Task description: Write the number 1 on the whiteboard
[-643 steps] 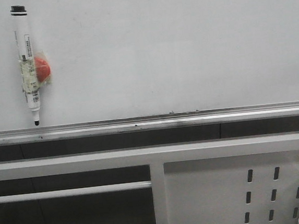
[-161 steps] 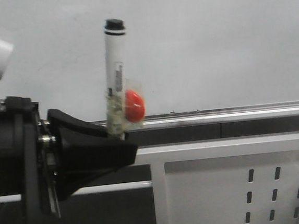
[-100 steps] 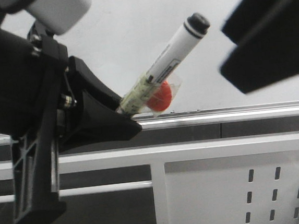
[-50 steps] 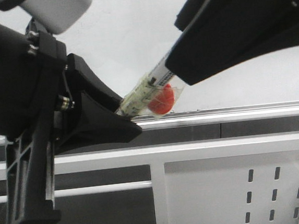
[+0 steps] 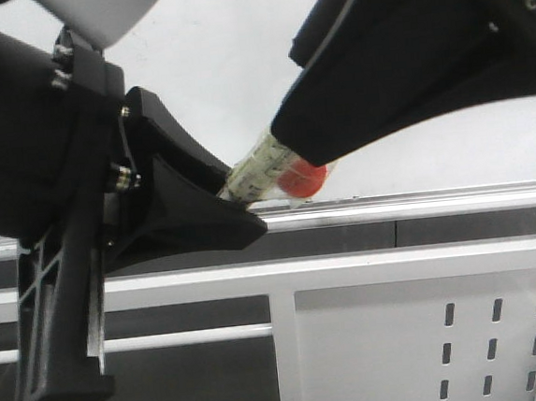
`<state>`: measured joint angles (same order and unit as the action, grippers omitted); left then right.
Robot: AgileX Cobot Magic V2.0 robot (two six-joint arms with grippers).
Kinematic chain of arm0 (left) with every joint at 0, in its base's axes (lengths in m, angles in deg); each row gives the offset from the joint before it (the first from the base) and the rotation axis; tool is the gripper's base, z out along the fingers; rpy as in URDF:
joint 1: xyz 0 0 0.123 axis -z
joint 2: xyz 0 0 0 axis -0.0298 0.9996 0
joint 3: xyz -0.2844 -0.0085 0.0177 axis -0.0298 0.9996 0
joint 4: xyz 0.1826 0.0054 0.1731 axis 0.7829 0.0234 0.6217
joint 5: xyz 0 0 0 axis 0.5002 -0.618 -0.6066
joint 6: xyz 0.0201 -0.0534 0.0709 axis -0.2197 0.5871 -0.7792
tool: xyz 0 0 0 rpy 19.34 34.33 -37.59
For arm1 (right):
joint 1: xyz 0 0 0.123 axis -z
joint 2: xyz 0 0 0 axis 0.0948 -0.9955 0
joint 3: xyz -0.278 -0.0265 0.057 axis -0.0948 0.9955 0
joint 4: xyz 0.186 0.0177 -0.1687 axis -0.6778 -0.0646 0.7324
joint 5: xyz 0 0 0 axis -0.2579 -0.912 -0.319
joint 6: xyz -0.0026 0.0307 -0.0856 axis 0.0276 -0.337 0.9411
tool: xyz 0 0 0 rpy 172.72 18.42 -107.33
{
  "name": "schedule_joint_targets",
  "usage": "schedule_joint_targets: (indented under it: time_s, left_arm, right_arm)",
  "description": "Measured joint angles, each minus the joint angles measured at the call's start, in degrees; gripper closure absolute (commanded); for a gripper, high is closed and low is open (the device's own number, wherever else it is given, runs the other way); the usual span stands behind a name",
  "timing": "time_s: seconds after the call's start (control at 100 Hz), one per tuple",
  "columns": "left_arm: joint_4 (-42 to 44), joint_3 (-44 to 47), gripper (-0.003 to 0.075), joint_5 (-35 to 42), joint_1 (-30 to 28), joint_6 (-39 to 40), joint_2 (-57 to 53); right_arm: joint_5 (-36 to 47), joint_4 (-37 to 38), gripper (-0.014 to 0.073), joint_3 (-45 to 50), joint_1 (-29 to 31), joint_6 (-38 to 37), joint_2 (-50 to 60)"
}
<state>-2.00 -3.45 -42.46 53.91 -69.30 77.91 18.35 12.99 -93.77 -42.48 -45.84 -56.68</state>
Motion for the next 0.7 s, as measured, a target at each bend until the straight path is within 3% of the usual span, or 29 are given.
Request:
schedule_joint_targets:
  time_s: [0.09,0.14,0.33,0.39,0.46,0.61,0.7]
  left_arm:
    - [0.31,0.00,0.0740,0.22,0.00,0.00,0.00]
    - [0.47,0.00,0.0740,0.45,0.00,0.00,0.00]
    - [0.66,-0.37,0.0733,0.34,0.00,0.33,0.00]
    - [1.38,-0.64,0.0698,-0.13,0.00,0.33,0.00]
    - [2.25,-1.03,0.0618,-0.51,0.00,0.33,0.00]
    - [3.34,-1.79,0.0346,-0.32,0.00,0.12,0.00]
    - [2.97,-2.18,0.0251,0.27,0.00,0.01,-0.71]
  right_arm:
    - [-0.41,0.00,0.0515,0.00,0.00,0.00,0.00]
    - [-0.99,0.00,0.0669,0.00,0.00,0.00,-0.10]
    - [-1.00,1.03,0.0664,-0.28,0.00,0.11,-0.36]
    - [-0.79,1.25,0.0664,-0.34,0.00,0.11,-0.36]
    - [-0.69,1.50,0.0664,-0.34,0.00,0.11,-0.36]
    - [-0.56,1.33,0.0664,-0.42,0.00,0.11,-0.42]
    - [-0.89,0.86,0.0664,-0.42,0.00,0.11,-0.42]
